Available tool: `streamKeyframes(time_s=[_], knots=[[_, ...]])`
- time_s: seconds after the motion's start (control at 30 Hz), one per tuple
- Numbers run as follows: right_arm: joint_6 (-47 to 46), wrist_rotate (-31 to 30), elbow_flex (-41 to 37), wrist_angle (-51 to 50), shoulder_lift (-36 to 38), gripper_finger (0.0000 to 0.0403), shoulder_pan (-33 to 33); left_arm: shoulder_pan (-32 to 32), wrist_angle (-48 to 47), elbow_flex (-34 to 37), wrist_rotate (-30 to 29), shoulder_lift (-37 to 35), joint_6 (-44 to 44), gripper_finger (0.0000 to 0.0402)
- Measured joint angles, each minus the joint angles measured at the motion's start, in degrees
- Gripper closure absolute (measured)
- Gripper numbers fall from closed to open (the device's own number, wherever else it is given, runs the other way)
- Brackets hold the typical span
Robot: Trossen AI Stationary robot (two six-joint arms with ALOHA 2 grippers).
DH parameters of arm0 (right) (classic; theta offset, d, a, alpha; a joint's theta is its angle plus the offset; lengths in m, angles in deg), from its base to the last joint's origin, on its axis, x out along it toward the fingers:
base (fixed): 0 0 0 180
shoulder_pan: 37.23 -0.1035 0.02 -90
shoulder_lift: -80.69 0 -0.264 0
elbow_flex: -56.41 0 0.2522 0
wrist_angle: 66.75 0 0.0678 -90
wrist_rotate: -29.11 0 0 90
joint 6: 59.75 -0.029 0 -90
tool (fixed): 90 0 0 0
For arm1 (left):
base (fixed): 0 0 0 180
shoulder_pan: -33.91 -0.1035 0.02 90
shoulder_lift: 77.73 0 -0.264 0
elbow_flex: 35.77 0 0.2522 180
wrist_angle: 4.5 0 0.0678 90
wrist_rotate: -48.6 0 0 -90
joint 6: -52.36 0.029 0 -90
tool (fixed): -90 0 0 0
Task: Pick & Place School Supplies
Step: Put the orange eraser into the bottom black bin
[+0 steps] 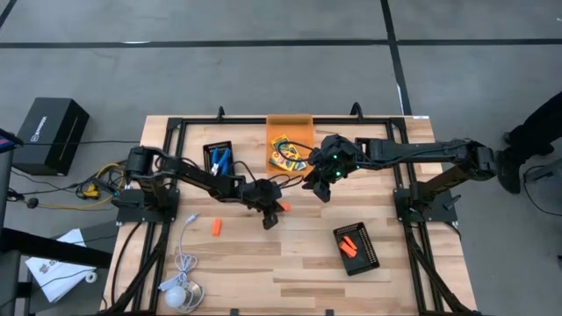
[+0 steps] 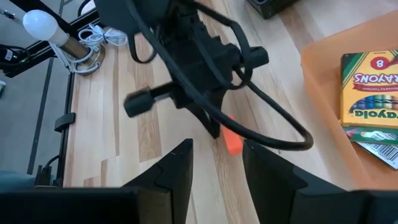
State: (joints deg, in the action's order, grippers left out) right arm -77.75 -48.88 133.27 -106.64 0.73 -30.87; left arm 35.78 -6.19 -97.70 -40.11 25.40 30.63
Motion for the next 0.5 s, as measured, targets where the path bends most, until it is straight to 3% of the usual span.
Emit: streamKeyframes(time_s=[0.13,0.5], knots=[[-0.01,0.17,-0.01,0.02,0.0,0.0272,0.0,-0.5,-0.27,-0.05,3.6,-1.75,0.32,0.0368],[-0.01,1.68,0.01,0.75,0.0,0.0262,0.0,-4.23,-6.1,-0.08,3.0,-0.01,5.33,0.0232]])
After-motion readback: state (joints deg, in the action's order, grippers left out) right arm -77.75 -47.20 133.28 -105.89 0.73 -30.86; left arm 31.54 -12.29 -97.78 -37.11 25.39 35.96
